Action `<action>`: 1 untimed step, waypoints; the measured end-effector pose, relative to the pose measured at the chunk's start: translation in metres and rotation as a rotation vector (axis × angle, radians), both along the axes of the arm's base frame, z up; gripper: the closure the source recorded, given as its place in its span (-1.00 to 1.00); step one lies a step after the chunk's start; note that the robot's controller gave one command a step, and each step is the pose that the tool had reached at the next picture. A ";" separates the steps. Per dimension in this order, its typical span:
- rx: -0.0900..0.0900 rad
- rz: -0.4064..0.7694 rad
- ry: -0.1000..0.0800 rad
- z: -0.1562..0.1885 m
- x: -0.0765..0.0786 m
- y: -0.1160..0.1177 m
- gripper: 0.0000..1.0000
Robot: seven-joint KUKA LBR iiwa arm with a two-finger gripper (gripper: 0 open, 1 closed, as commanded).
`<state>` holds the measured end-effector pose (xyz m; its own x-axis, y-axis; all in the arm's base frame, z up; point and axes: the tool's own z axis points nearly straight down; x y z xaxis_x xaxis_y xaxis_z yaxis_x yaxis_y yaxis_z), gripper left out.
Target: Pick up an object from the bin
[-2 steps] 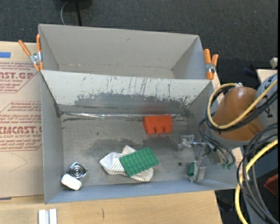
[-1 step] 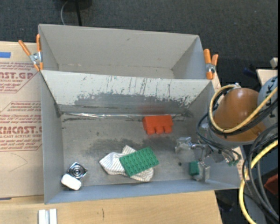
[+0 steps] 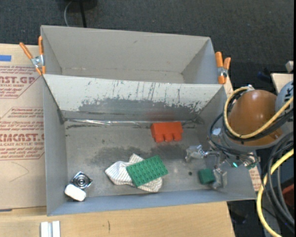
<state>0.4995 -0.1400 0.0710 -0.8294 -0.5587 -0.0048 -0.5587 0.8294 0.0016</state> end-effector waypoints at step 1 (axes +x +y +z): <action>0.003 0.002 -0.001 -0.001 0.002 0.000 -1.00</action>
Offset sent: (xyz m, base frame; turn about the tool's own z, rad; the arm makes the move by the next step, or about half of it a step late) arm 0.0000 0.0000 0.0000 0.0000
